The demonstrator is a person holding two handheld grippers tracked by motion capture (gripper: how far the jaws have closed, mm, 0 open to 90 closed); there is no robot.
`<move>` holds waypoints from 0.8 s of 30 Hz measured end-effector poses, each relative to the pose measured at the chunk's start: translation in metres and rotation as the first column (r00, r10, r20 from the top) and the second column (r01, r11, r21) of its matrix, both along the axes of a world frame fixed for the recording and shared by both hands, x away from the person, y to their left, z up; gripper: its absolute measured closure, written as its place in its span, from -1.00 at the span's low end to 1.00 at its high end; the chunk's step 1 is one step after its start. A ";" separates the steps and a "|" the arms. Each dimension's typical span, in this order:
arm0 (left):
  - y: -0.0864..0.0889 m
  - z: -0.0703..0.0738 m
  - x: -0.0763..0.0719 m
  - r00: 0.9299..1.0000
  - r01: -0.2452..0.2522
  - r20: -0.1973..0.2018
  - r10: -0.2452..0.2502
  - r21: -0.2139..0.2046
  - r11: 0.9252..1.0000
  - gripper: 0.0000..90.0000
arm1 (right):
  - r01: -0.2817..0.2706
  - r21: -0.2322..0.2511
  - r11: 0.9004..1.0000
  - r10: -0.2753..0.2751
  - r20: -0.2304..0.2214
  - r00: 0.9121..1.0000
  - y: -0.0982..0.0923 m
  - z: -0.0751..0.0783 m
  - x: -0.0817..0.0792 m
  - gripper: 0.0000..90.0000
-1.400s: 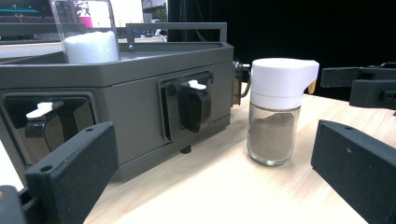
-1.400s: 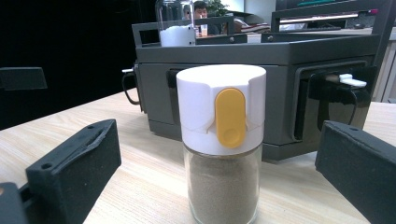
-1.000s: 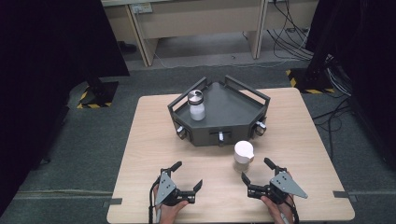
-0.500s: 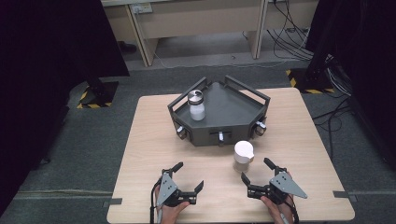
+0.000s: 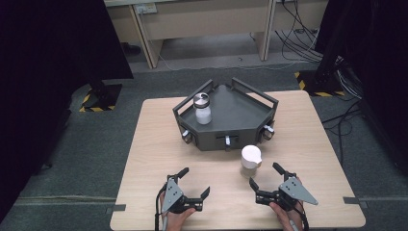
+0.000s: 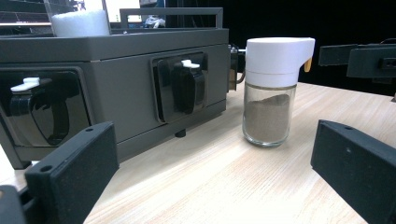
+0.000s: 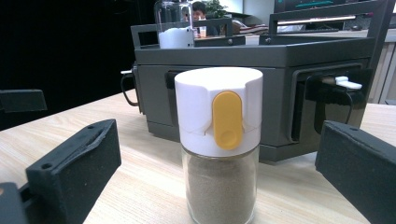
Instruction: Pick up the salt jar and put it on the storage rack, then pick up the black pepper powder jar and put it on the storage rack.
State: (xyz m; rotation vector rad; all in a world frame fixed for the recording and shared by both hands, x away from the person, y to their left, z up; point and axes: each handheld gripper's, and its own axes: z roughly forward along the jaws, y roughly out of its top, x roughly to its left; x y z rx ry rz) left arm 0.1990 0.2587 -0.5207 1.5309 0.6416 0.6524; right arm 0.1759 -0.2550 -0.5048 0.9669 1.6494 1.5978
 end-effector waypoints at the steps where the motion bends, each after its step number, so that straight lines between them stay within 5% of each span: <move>1: 0.000 0.000 0.000 1.000 0.000 -0.001 0.000 0.000 1.000 -0.99 | 0.001 0.000 1.000 -0.001 -0.001 1.000 0.000 0.000 0.000 -0.99; 24: 0.001 -0.003 -0.002 1.000 0.002 -0.001 -0.002 -0.006 1.000 -0.99 | 0.016 -0.014 1.000 -0.016 0.010 1.000 0.003 0.000 0.001 -0.99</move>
